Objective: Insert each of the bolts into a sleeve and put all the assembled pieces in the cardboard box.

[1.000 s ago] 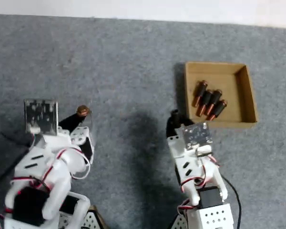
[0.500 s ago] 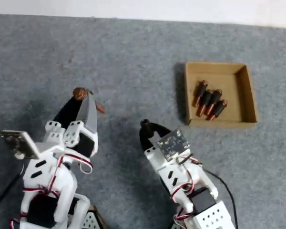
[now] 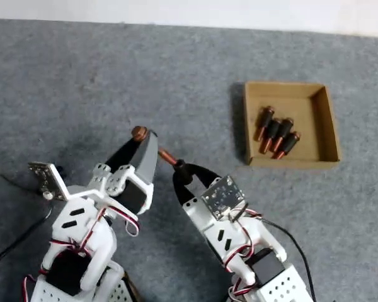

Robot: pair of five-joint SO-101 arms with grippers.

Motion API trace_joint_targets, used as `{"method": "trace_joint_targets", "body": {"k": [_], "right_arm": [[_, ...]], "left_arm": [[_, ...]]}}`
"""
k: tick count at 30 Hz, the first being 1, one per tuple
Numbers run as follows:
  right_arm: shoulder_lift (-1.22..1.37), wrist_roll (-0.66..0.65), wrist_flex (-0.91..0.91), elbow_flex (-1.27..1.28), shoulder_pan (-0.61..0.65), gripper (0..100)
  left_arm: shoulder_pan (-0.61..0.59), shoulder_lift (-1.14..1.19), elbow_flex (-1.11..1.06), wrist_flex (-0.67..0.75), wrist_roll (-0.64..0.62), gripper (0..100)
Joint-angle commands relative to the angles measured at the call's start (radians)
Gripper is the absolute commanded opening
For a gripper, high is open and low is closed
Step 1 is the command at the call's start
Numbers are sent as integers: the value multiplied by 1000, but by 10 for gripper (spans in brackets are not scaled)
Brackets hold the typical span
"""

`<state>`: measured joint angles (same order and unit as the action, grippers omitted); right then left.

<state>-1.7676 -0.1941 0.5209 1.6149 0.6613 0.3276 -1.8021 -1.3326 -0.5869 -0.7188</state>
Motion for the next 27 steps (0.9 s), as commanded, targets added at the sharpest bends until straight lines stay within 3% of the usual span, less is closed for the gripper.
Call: {"method": "trace_joint_targets", "body": {"k": [1, 7, 19, 27], "right_arm": [[-16, -11, -33, -71, 12, 5], [-16, -11, -33, -73, 12, 5], [-16, -11, -33, -67, 13, 5], [-16, -78, -33, -65, 19, 5]], "left_arm": [[22, -15, -51, 29, -5, 5], [21, -16, -133, 32, -5, 5], [24, -15, -166, 209, -5, 5], [79, -16, -140, 106, -5, 5]]}}
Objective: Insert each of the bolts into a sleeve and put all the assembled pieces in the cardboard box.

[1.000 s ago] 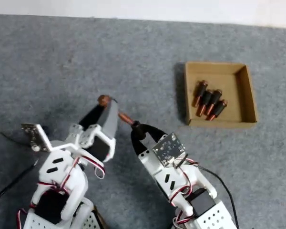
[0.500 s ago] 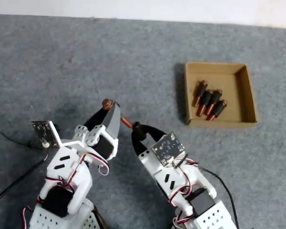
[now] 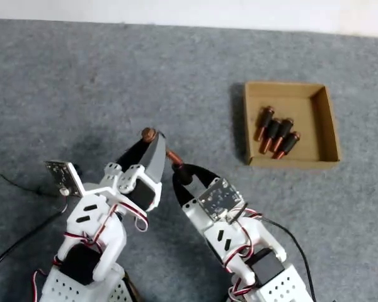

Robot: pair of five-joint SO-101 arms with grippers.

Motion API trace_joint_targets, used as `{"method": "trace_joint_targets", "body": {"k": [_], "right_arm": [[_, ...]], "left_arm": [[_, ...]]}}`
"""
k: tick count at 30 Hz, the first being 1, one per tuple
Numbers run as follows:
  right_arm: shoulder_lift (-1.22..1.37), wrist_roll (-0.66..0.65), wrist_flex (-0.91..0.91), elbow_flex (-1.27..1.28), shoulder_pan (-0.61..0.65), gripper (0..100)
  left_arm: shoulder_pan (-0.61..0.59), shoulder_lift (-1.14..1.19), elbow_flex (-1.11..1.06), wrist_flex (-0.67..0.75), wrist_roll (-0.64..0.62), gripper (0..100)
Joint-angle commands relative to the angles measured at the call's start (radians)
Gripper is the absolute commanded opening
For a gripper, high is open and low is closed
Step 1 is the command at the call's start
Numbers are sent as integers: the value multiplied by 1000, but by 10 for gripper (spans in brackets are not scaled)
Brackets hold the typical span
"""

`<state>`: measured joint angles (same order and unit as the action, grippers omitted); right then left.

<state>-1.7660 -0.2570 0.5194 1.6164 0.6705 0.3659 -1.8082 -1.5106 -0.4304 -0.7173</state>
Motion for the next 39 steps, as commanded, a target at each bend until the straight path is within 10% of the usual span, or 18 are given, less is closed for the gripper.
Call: {"method": "trace_joint_targets", "body": {"k": [1, 26, 34, 39], "right_arm": [[-18, -15, -31, -65, 8, 5], [-18, -15, -31, -64, 7, 5], [-18, -17, -35, -10, 7, 5], [-18, -17, -35, -1, -33, 5]], "left_arm": [[44, -10, 48, -66, -6, 5], [202, -8, -70, -227, 92, 16], [143, -8, -71, -230, 87, 428], [130, -12, -47, -232, 35, 412]]}}
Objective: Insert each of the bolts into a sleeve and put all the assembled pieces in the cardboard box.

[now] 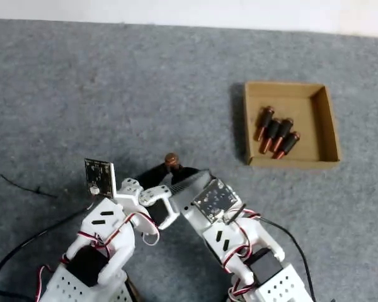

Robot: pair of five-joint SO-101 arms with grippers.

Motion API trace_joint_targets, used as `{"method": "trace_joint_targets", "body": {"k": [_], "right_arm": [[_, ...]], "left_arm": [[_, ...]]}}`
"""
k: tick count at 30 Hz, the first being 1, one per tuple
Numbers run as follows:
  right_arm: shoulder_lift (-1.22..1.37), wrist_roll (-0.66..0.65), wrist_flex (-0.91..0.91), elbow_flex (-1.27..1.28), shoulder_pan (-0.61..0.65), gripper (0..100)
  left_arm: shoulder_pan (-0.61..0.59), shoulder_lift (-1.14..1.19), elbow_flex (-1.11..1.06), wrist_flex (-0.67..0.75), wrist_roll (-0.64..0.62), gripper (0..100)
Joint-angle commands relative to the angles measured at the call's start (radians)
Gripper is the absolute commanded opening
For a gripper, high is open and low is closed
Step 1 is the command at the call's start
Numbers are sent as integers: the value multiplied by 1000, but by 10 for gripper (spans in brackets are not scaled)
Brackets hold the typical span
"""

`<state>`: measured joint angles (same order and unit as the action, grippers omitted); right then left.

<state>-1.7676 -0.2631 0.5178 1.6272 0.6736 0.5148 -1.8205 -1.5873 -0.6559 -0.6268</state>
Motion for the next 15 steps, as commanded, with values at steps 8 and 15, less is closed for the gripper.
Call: {"method": "trace_joint_targets", "body": {"k": [8, 15], "right_arm": [[-16, -6, -73, 5, -163, 5], [-15, -5, -176, 30, -351, 5]], "left_arm": [[-360, 1, 131, -3, -232, 354], [-418, 1, 117, -3, -244, 332]]}}
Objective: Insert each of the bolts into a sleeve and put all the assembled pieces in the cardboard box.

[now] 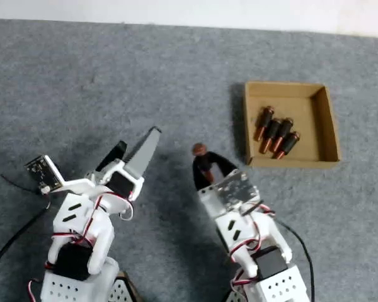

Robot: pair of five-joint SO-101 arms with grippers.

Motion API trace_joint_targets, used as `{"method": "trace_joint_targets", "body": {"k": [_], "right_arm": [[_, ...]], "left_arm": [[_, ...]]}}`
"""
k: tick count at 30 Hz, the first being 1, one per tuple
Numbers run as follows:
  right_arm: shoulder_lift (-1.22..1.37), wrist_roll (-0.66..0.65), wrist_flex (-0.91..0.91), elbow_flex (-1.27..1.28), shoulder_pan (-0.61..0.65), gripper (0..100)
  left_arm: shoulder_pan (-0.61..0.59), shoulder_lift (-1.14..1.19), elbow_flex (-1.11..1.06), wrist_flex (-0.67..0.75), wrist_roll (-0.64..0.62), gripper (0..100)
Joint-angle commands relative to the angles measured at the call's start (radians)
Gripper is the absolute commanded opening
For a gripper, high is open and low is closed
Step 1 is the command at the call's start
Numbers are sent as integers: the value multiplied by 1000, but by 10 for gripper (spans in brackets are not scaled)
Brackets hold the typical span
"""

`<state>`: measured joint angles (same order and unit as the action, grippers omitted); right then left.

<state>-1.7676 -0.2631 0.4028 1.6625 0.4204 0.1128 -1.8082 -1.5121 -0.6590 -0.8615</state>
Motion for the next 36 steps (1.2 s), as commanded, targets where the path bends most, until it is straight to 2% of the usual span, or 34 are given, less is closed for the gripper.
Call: {"method": "trace_joint_targets", "body": {"k": [1, 7, 10, 14, 22, 25, 30, 36], "right_arm": [[-5, -5, -64, -5, -130, 5], [39, 29, -56, -107, -232, 5], [202, 29, -61, -248, -275, 5], [585, 37, -64, -504, -329, 5], [1297, 38, -62, -969, -401, 5], [1500, 109, -62, -1092, -438, 5], [1741, 206, -58, -1227, -481, 5], [1847, 215, -58, -1251, -476, 25]], "left_arm": [[-19, -12, 41, 0, -5, 306], [-22, -12, 25, -25, 216, 8], [-19, -12, -22, -75, 342, 36], [-21, -12, -120, -158, 453, 4], [-21, -12, -165, -324, 577, 6], [-22, -8, -185, -351, 609, 6], [-21, -8, -185, -434, 608, 10], [-21, -8, -185, -554, 612, 10]]}}
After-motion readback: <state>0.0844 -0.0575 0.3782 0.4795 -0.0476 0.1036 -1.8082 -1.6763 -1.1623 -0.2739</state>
